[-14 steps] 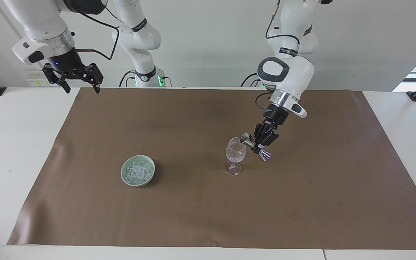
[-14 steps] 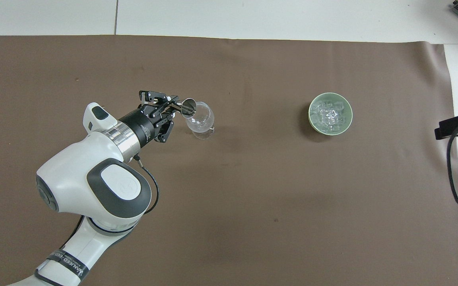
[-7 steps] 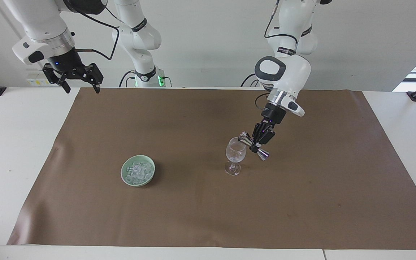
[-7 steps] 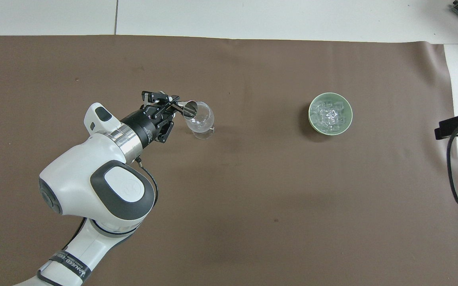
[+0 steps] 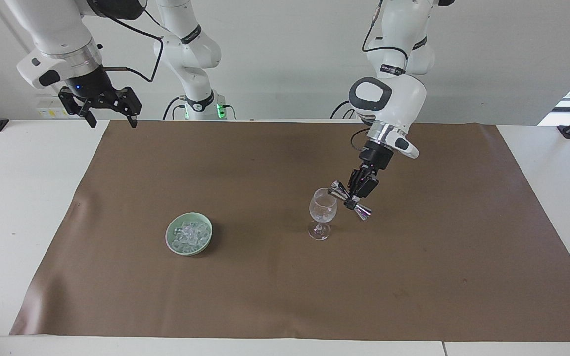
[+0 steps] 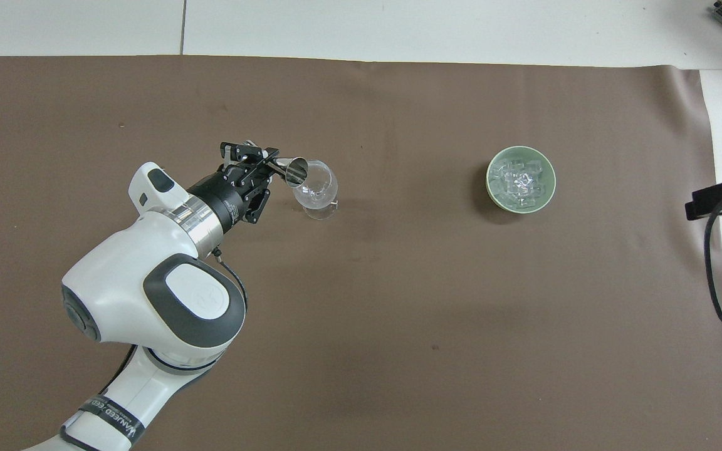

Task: Pour wine and add ice with both arms
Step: 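Tilt the metal cup over the clear glass with the left gripper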

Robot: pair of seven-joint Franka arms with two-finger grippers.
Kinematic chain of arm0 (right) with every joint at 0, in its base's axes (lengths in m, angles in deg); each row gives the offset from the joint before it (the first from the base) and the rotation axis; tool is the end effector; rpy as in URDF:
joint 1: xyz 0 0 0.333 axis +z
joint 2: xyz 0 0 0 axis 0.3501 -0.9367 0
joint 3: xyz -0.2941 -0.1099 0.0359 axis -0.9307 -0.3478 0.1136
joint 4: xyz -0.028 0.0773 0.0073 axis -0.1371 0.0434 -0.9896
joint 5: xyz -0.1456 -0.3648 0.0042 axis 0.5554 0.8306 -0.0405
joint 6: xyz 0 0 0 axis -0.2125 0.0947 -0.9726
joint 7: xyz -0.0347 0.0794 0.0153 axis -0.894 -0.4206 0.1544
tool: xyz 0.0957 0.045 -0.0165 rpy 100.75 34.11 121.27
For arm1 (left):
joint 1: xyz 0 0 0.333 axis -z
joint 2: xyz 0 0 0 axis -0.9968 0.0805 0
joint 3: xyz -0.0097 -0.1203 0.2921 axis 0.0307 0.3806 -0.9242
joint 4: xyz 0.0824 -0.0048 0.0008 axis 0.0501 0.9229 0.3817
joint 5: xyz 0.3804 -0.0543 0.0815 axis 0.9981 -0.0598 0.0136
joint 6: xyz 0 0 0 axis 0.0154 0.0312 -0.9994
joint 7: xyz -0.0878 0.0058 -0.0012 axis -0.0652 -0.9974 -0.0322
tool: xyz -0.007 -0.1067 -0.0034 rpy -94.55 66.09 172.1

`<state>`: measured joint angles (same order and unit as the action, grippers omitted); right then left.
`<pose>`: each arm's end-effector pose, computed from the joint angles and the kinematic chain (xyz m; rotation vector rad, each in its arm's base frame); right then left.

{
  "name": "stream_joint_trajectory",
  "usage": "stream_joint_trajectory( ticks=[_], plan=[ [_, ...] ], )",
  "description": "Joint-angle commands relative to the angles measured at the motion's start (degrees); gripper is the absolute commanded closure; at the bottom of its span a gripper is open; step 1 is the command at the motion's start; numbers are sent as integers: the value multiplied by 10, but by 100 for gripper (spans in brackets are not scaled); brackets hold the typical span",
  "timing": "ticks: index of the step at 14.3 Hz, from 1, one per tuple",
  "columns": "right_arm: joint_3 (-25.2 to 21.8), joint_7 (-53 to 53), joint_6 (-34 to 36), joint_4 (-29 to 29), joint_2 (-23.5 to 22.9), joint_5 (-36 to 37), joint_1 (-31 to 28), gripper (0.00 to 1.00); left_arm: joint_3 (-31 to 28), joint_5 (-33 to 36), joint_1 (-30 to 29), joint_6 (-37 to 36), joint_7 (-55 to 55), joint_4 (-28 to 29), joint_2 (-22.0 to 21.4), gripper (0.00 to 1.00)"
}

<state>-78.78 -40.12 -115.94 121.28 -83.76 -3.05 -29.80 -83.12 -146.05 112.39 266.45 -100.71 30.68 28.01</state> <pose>0.5452 -0.0350 0.6508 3.1040 0.0336 -0.0395 0.5271 -0.2399 0.4300 1.7253 1.4016 0.2734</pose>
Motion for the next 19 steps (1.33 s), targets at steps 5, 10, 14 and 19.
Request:
stream_joint_trajectory(
  ticks=[5,10,14,19],
  plan=[
    [1,-7,-4,13,11,-10,-2,0,-8,9,23,41,21,-12,16,100],
    [1,-7,-4,13,11,-10,-2,0,-8,10,26,60,22,-21,23,100],
    [1,-7,-4,13,12,-10,-2,0,-8,21,28,65,28,-21,23,100],
    [1,-7,-4,13,11,-10,-2,0,-9,21,35,68,40,-21,23,100]
  ],
)
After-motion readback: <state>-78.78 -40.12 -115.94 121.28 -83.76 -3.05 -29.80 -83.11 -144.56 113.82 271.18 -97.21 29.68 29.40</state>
